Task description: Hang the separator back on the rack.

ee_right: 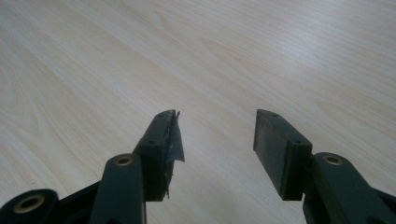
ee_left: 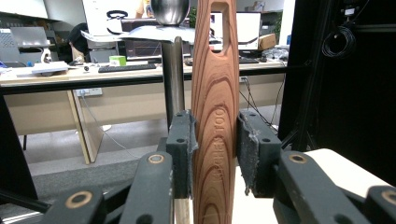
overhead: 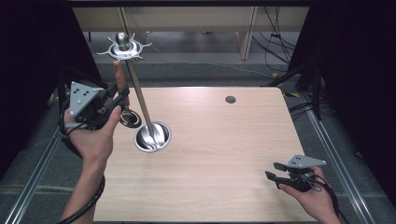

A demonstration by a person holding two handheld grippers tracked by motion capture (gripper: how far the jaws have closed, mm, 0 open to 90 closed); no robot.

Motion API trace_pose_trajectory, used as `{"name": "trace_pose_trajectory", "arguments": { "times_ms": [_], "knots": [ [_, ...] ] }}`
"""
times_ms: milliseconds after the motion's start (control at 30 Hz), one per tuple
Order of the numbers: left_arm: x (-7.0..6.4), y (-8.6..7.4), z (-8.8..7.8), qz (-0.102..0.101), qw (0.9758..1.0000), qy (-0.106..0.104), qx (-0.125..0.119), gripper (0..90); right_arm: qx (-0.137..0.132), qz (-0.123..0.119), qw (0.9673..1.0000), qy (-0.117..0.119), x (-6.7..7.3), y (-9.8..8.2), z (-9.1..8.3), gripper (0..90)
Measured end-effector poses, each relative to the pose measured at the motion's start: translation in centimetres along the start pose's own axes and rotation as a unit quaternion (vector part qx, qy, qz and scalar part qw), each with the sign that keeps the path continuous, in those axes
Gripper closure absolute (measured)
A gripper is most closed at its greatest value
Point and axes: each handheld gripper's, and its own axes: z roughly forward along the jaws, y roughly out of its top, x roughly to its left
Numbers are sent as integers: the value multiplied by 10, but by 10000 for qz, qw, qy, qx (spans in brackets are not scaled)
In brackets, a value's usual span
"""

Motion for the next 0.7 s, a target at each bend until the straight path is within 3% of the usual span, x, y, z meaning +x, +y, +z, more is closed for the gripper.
{"name": "trace_pose_trajectory", "arguments": {
  "times_ms": [100,167,700],
  "knots": [
    [0,2,0,3,10000,7,-13,672,-14,-91,10000,-4,-1,0,0,500],
    [1,3,1,17,10000,16,-14,672,6,35,10000,25,0,0,0,500],
    [6,-1,0,-29,10000,81,24,672,16,44,10000,7,0,0,0,500]
  ]
}}
